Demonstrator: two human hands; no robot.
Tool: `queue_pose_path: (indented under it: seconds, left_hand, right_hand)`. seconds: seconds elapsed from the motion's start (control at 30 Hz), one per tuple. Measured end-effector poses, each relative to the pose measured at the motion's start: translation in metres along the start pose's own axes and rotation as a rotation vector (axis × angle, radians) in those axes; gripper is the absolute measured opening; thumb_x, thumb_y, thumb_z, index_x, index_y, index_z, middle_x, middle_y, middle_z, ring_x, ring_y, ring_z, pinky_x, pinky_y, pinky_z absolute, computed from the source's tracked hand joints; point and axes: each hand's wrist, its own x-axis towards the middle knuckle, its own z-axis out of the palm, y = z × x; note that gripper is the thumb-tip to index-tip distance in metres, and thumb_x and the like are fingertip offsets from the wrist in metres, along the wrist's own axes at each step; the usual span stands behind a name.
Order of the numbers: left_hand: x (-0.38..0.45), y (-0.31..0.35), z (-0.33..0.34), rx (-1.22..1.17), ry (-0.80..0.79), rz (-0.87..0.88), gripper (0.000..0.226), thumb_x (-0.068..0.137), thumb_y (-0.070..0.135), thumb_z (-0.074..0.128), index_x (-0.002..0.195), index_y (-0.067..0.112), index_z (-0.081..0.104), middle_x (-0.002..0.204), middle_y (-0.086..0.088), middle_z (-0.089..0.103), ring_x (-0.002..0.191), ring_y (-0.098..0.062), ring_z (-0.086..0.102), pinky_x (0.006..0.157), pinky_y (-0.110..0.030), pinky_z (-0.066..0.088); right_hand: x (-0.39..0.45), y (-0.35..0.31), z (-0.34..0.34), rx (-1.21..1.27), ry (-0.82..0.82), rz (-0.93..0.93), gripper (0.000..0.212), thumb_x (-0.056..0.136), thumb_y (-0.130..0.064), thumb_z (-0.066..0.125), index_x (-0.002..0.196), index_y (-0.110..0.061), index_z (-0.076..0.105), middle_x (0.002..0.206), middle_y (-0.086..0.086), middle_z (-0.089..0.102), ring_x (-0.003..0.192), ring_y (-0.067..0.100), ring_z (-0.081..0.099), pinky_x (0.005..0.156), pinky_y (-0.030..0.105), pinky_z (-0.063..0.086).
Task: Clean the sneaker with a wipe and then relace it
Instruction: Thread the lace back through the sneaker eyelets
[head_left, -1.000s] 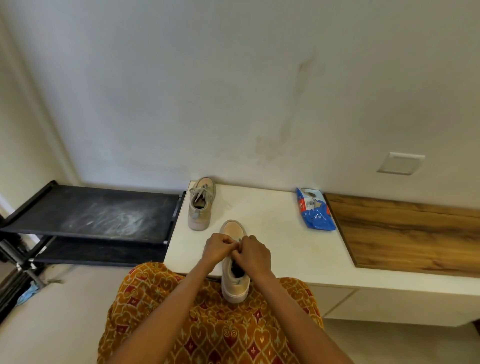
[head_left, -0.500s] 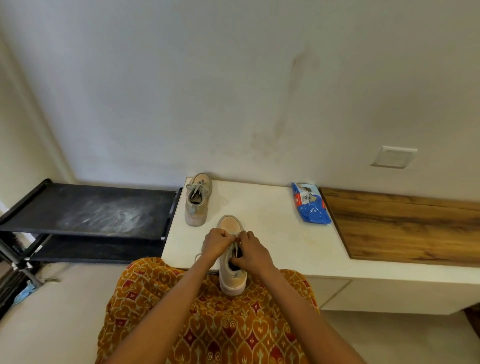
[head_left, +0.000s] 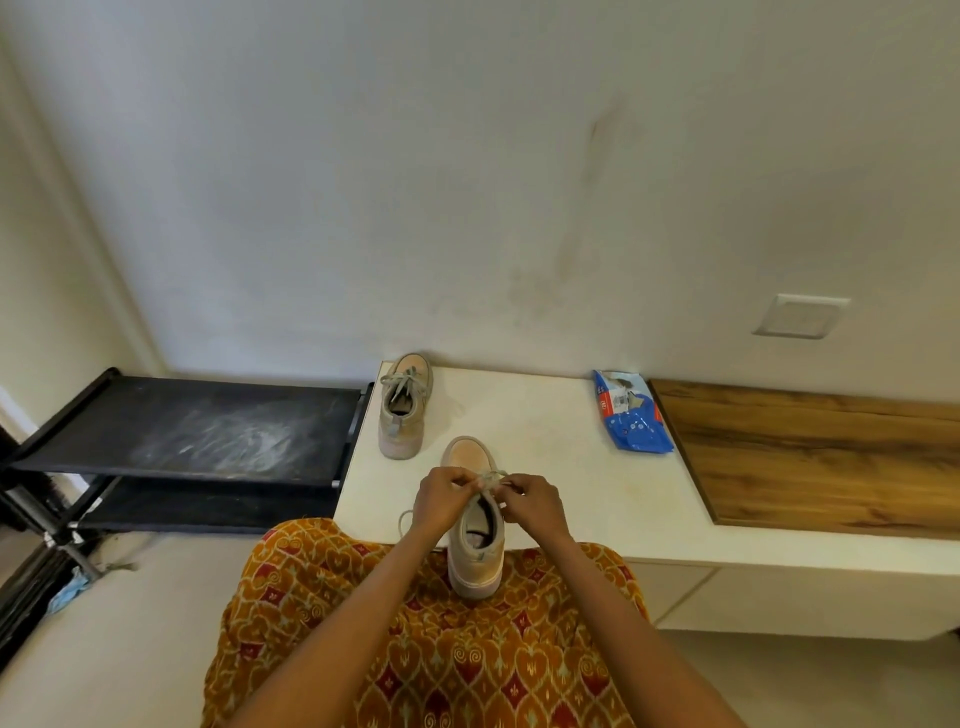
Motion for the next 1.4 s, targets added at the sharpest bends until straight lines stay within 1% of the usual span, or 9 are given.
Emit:
queue_pose_path:
  seconds: [0.17,0.5,0.67,0.87,1.0,1.1,1.2,1.3,1.4]
  left_hand:
    - [0.0,0.0,-0.007,0.079,-0.096,0.088,0.021,0.084,0.03,0.067,0.099,0.017,0.073,0.106,0.001,0.069,0.097,-0.014,0.06,0.081,-0.025,0.045]
    - [0.003,0.011,-0.001,0.16,-0.105,0.016,0.018,0.08,0.034,0.065,0.091,0.02,0.068,0.089,0.006,0.066,0.084,-0.012,0.061,0.072,-0.027,0.048]
    - [0.003,0.007,-0.003,0.161,-0.118,0.046,0.02,0.082,0.034,0.065,0.096,0.021,0.071,0.099,0.003,0.068,0.091,-0.013,0.061,0.073,-0.025,0.044]
    - [0.004,0.003,-0.006,0.166,-0.13,0.035,0.02,0.086,0.024,0.063,0.103,0.017,0.072,0.104,-0.006,0.069,0.094,-0.02,0.063,0.078,-0.028,0.046]
    - [0.003,0.004,-0.012,0.268,-0.083,0.013,0.02,0.084,0.035,0.065,0.093,0.017,0.069,0.089,-0.001,0.067,0.082,-0.016,0.062,0.069,-0.027,0.046]
    - [0.008,0.004,-0.034,0.353,-0.213,-0.028,0.04,0.087,0.048,0.058,0.061,0.018,0.058,0.061,0.002,0.054,0.056,-0.012,0.05,0.054,-0.024,0.036]
    - [0.004,0.019,-0.057,-0.027,-0.259,-0.138,0.044,0.094,0.048,0.044,0.066,0.015,0.049,0.066,-0.004,0.048,0.059,-0.015,0.045,0.054,-0.025,0.036]
    - [0.004,0.033,-0.067,-0.612,-0.063,-0.189,0.029,0.101,0.03,0.036,0.098,0.011,0.056,0.092,-0.011,0.062,0.084,-0.022,0.058,0.074,-0.032,0.05]
    - [0.005,0.035,-0.071,-1.191,0.157,-0.199,0.036,0.101,0.034,0.035,0.095,0.008,0.059,0.067,-0.004,0.062,0.063,-0.018,0.061,0.067,-0.032,0.053]
  right_hand:
    - [0.003,-0.007,0.001,0.146,-0.006,0.158,0.024,0.08,-0.016,0.052,0.078,0.001,0.069,0.079,0.015,0.072,0.07,0.027,0.07,0.076,0.046,0.057]
    - [0.008,-0.008,-0.003,0.032,0.014,0.193,0.032,0.089,-0.029,0.049,0.084,0.0,0.063,0.079,0.013,0.07,0.069,0.028,0.069,0.077,0.045,0.057]
    - [0.003,-0.008,-0.014,0.012,0.199,-0.137,0.013,0.086,-0.012,0.056,0.098,-0.014,0.058,0.097,-0.002,0.06,0.086,0.015,0.058,0.071,0.02,0.048]
    - [0.009,-0.026,-0.009,-0.305,-0.347,-0.288,0.042,0.089,-0.01,0.051,0.131,-0.016,0.053,0.13,0.004,0.057,0.114,0.022,0.056,0.093,0.027,0.042]
    - [0.008,-0.03,-0.005,-0.307,-0.231,-0.25,0.028,0.09,-0.012,0.056,0.116,-0.014,0.067,0.114,0.009,0.068,0.098,0.023,0.063,0.08,0.024,0.044]
    - [0.011,-0.029,-0.001,-0.343,-0.128,-0.219,0.022,0.089,-0.015,0.058,0.107,-0.013,0.071,0.108,0.008,0.07,0.097,0.021,0.063,0.077,0.022,0.042]
    - [0.012,-0.028,0.006,-0.308,-0.051,-0.163,0.021,0.088,-0.014,0.06,0.105,-0.01,0.072,0.109,0.007,0.07,0.099,0.021,0.064,0.081,0.022,0.044]
    - [0.012,-0.028,0.008,-0.264,-0.022,-0.103,0.019,0.087,-0.016,0.062,0.101,-0.01,0.073,0.107,0.008,0.071,0.097,0.021,0.064,0.078,0.022,0.043]
    - [0.01,-0.027,0.006,-0.233,-0.017,-0.059,0.017,0.087,-0.019,0.063,0.094,-0.007,0.074,0.099,0.009,0.072,0.091,0.021,0.065,0.069,0.022,0.041]
